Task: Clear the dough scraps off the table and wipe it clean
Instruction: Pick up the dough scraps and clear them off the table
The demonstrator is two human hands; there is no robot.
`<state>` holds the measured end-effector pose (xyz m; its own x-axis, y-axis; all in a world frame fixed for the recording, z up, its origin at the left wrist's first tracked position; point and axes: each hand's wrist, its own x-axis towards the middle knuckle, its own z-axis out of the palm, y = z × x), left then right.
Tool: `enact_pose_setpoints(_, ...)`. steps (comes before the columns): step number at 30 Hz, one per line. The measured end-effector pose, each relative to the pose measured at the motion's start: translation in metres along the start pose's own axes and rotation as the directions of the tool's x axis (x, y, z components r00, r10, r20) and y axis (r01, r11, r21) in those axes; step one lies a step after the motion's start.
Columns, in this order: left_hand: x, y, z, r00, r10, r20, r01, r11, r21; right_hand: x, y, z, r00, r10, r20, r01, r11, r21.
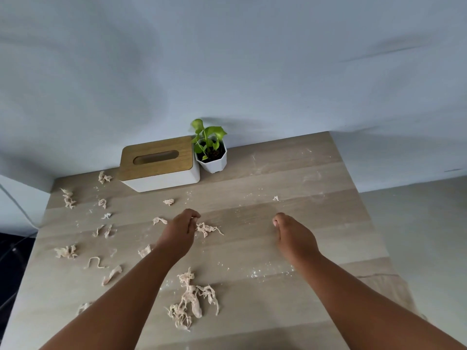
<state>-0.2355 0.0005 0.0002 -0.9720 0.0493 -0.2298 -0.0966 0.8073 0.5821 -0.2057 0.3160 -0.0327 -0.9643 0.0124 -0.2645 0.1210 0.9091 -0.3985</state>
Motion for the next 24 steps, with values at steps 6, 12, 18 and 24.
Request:
enact_pose_setpoints(6,0.005,0.003,0.013,0.999,0.053,-0.008,-0.053,0.999,0.009,0.006,-0.005,0.000,0.996,0.012,-0.092,-0.014,1.000,-0.018)
enact_pose_setpoints(12,0.005,-0.004,0.024,0.991,0.104,0.084,-0.126,0.931,0.341,0.024,-0.006,-0.002,0.991,0.031,-0.131,-0.038,0.998,-0.047)
enact_pose_setpoints(18,0.004,0.000,0.032,0.985,0.105,0.139,-0.162,0.842,0.515,0.051,-0.002,-0.008,0.988,0.048,-0.145,-0.055,0.997,-0.048)
enact_pose_setpoints(24,0.005,0.003,0.034,0.974,0.083,0.209,-0.184,0.828,0.530,0.070,-0.005,-0.005,0.989,0.051,-0.140,-0.069,0.990,-0.125)
